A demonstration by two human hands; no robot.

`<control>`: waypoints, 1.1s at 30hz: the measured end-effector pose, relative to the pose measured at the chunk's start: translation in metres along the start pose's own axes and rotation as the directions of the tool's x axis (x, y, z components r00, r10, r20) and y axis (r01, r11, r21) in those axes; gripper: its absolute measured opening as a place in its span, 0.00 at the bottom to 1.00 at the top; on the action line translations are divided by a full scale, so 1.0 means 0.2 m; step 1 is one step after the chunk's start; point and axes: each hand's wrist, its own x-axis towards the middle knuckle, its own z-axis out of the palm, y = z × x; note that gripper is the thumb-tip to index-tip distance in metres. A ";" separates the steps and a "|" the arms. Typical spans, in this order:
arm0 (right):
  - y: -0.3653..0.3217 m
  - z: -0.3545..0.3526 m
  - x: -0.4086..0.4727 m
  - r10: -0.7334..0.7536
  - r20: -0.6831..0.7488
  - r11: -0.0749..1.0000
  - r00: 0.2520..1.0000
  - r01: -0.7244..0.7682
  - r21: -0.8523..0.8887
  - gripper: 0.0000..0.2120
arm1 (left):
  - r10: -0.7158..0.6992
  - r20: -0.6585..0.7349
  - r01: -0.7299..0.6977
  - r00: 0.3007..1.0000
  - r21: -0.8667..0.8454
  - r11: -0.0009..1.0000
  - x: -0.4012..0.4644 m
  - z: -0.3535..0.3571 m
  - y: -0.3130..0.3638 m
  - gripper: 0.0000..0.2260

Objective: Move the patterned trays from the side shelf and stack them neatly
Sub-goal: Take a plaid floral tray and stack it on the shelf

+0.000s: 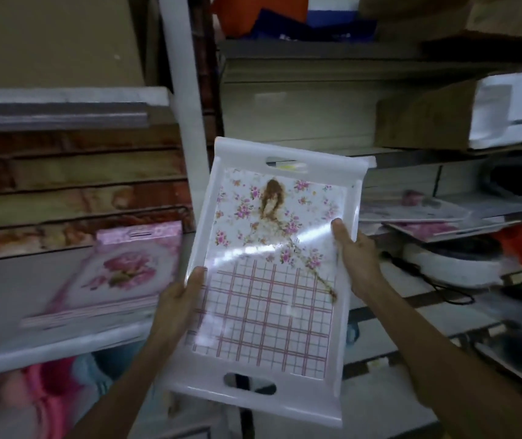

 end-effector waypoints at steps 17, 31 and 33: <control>0.15 1.19 -0.10 -0.013 0.226 0.997 0.974 0.030 -0.072 0.15 | -0.104 -0.198 0.100 0.975 -0.032 0.995 0.13 -0.97 -0.29 0.12; 0.38 1.73 -0.12 -0.022 0.362 0.955 0.932 0.127 -0.269 0.06 | -0.211 -0.243 0.183 0.947 -0.132 0.974 0.81 -1.44 -0.51 0.11; 0.41 1.76 -0.09 -0.020 0.355 0.943 0.935 0.136 -0.304 0.08 | -0.172 -0.212 0.154 0.962 -0.099 0.983 0.87 -1.46 -0.54 0.10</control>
